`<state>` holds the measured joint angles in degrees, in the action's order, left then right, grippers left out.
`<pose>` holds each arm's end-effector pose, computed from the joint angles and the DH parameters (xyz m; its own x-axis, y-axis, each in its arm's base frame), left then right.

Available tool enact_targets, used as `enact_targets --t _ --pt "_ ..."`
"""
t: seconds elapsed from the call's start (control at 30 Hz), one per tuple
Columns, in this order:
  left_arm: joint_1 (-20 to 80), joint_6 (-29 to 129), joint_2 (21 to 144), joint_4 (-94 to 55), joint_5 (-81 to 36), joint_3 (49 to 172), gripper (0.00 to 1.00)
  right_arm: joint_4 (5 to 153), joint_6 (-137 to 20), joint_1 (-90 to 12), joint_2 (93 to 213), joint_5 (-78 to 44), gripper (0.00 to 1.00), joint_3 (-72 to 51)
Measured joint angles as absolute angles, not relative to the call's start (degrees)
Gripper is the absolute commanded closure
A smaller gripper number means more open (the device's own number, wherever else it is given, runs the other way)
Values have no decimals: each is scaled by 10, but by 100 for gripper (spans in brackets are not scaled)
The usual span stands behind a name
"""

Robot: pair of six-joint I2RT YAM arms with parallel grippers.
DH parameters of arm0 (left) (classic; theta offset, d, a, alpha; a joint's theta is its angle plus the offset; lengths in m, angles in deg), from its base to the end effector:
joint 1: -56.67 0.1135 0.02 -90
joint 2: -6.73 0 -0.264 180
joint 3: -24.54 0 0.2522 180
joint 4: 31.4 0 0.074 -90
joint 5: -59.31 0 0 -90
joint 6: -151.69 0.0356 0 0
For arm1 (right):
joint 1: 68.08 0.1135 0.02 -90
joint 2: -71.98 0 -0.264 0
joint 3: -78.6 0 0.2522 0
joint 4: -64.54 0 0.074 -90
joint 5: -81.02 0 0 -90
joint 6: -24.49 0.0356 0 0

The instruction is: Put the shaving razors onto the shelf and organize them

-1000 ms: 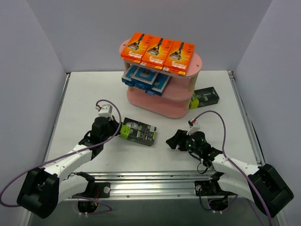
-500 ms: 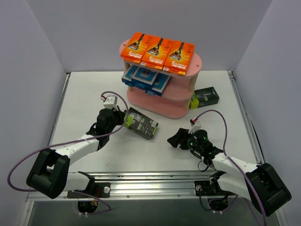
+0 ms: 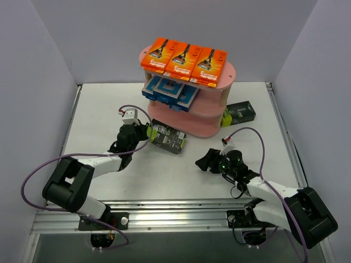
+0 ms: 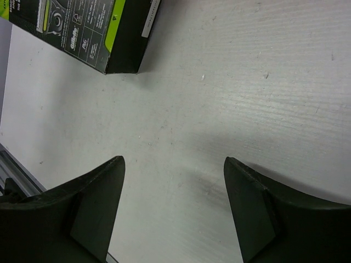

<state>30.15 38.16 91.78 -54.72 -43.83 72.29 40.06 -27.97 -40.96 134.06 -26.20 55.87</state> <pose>0.2750 -0.1282 0.1974 -0.2930 -0.2883 -0.9116 0.1314 0.9323 -0.3371 0.1695 0.0986 0.1591 -0.6016 0.3458 -0.7201 -0.4080 0.6420 0.6492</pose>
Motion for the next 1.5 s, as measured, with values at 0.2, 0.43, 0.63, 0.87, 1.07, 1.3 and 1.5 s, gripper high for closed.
enact_targets --t 0.2,0.43,0.63,0.87,1.07,1.3,1.5 --pt "302 384 932 -590 -437 723 98 397 -281 -413 1346 -265 32 559" --pt "313 384 950 -648 -423 723 98 394 -281 -414 1347 -265 32 559" --pt "325 379 974 -707 -418 711 98 394 -281 -414 1350 -266 32 559" --pt "334 379 1001 -753 -403 709 98 389 -282 -414 1354 -269 32 559" --pt "335 382 1006 -775 -393 709 98 386 -283 -414 1361 -272 32 559" --pt "342 384 1023 -797 -392 709 98 386 -283 -414 1371 -275 32 559" --pt "352 373 1046 -817 -392 710 98 383 -284 -414 1374 -275 32 559"
